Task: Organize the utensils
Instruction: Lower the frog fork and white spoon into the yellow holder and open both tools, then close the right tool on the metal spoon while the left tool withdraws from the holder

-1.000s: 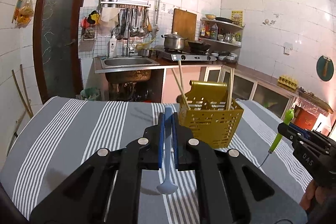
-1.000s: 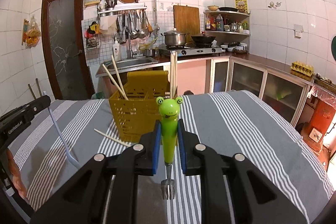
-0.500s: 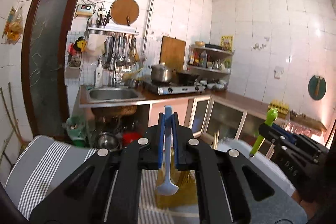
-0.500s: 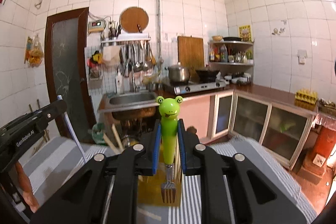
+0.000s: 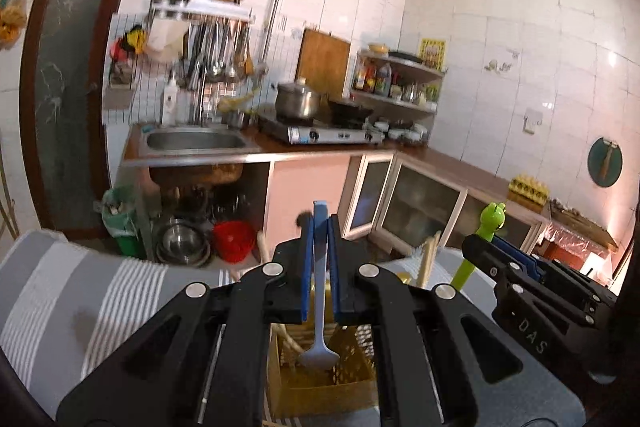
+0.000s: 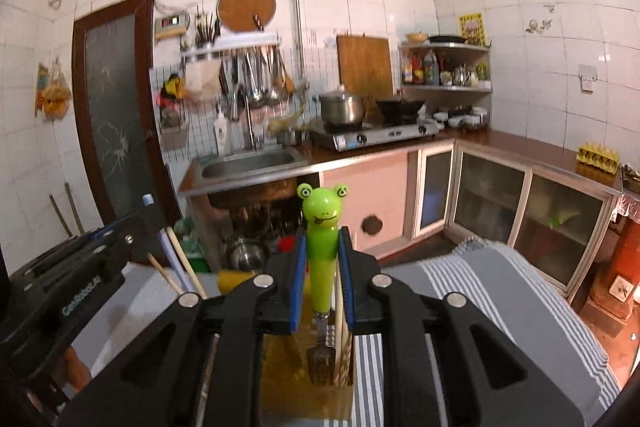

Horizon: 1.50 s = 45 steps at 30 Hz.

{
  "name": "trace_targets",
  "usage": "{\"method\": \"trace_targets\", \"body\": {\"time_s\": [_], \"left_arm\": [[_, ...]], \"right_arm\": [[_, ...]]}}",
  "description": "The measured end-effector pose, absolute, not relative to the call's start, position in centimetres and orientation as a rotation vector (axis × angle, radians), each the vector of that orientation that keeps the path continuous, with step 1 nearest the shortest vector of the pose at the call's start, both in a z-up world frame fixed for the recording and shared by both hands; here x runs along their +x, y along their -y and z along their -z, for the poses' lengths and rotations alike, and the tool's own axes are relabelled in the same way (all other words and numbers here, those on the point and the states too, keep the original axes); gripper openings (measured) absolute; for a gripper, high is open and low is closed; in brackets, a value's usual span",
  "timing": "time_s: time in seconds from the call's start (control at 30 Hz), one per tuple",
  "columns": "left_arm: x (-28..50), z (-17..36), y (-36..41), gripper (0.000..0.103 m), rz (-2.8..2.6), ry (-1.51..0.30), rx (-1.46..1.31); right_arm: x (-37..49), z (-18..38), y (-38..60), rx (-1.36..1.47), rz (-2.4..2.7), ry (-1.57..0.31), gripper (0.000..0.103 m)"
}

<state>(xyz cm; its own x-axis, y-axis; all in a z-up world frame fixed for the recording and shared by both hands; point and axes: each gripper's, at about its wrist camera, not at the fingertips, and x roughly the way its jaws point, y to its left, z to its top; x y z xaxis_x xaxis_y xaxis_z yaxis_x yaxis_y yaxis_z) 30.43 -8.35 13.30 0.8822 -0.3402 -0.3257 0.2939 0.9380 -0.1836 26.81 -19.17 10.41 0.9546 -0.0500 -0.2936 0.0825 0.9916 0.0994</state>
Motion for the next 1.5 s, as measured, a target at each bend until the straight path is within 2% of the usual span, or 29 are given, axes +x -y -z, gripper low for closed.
{"method": "trace_targets", "body": {"time_s": [0.37, 0.43, 0.47, 0.5, 0.57, 0.6, 0.73, 0.8, 0.93, 1.23, 1.5], "left_arm": [[32.2, -10.4, 8.1, 0.006, 0.299, -0.442, -0.101], [31.9, -10.7, 7.9, 0.011, 0.289, -0.45, -0.085], [31.7, -11.0, 7.6, 0.022, 0.282, -0.453, -0.084], [31.4, -11.3, 7.2, 0.037, 0.276, -0.454, -0.088], [30.5, -12.2, 6.2, 0.054, 0.255, -0.444, -0.102], [30.0, -12.7, 5.7, 0.063, 0.248, -0.44, -0.104], [27.8, -14.3, 3.7, 0.08, 0.222, -0.434, -0.105], [26.1, -14.5, 2.2, 0.094, 0.205, -0.431, -0.102], [23.7, -13.0, -0.2, 0.098, 0.173, -0.446, -0.102], [21.1, -4.2, -4.8, 0.098, 0.094, -0.634, -0.109], [20.3, 1.0, -8.5, 0.098, 0.043, -0.751, -0.071]], "right_arm": [[28.8, -6.1, 20.0, 0.112, 0.082, -0.433, 0.016], [28.8, -6.0, 20.2, 0.105, 0.095, -0.446, 0.017], [28.7, -6.1, 20.2, 0.095, 0.106, -0.449, 0.022], [28.6, -6.3, 20.2, 0.091, 0.111, -0.45, 0.032], [27.8, -6.9, 20.2, 0.077, 0.132, -0.437, 0.046], [27.3, -7.2, 20.2, 0.073, 0.139, -0.431, 0.047], [24.6, -8.7, 20.3, 0.083, 0.151, -0.418, 0.056], [22.7, -8.9, 19.8, 0.077, 0.147, -0.419, 0.059], [19.3, -7.0, 18.5, 0.052, 0.138, -0.452, 0.063], [14.8, 3.1, 15.3, 0.033, 0.097, -0.659, 0.063], [13.5, 5.8, 12.8, 0.041, 0.075, -0.729, 0.063]]}}
